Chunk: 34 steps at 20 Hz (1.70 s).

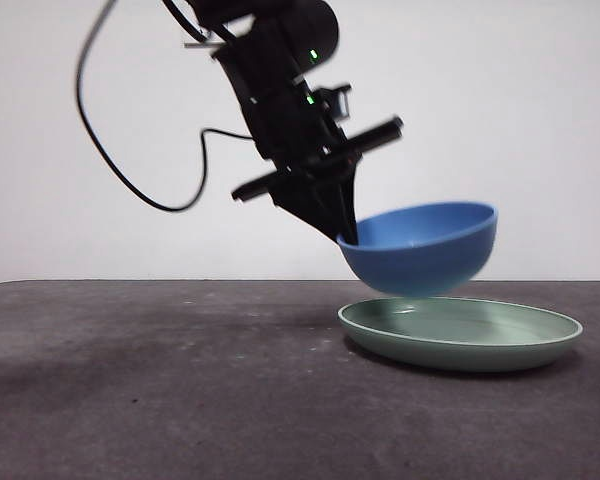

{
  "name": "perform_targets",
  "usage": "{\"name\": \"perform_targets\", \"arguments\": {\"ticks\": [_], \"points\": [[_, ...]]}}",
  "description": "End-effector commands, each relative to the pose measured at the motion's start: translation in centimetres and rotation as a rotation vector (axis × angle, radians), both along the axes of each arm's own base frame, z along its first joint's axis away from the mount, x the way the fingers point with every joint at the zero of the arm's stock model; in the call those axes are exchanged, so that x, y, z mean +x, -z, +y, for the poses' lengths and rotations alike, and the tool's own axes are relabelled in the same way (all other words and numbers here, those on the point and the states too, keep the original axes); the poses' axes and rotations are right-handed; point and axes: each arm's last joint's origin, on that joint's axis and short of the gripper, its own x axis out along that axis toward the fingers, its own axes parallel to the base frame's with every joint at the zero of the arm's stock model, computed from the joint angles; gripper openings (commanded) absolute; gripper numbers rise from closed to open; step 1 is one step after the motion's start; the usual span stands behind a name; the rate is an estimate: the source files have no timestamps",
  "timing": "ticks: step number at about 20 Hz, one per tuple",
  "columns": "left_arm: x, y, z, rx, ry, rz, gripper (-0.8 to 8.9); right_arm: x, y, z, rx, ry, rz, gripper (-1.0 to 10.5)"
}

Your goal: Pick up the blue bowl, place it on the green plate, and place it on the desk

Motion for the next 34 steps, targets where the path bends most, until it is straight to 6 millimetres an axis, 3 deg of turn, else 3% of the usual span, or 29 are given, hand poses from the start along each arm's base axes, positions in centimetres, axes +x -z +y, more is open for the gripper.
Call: {"name": "perform_targets", "arguments": {"ticks": [1,5,12,15,18,23,27,34], "points": [[0.9,0.7,-1.8,-0.005,0.011,0.002,0.1,-0.4,-0.7,0.0,0.009,0.011,-0.015,4.2],[1.4,2.2,-3.2,0.032,0.029,0.043,0.1,-0.9,-0.7,-0.2,-0.023,0.042,-0.021,4.2],[1.2,2.9,-3.3,0.061,0.037,0.072,0.11,-0.9,-0.6,-0.3,-0.026,0.044,-0.019,4.2],[0.9,2.9,-3.4,0.078,0.061,0.074,0.98,-0.9,-0.7,-0.2,-0.026,0.044,-0.019,4.2],[0.7,2.9,-3.8,0.076,0.072,0.068,1.05,-0.9,-0.6,-0.3,-0.026,0.044,-0.018,4.2],[0.5,2.5,-3.8,0.081,0.075,0.075,3.18,-0.9,-0.6,-0.3,-0.027,0.044,-0.016,4.2],[0.0,-0.5,-3.0,0.046,0.069,0.032,3.17,-0.9,-0.6,-0.3,-0.027,0.044,-0.016,4.2],[-2.8,-11.5,1.9,-0.088,0.042,-0.164,3.17,-0.9,-0.6,-0.3,-0.035,0.052,-0.019,4.2]]}}
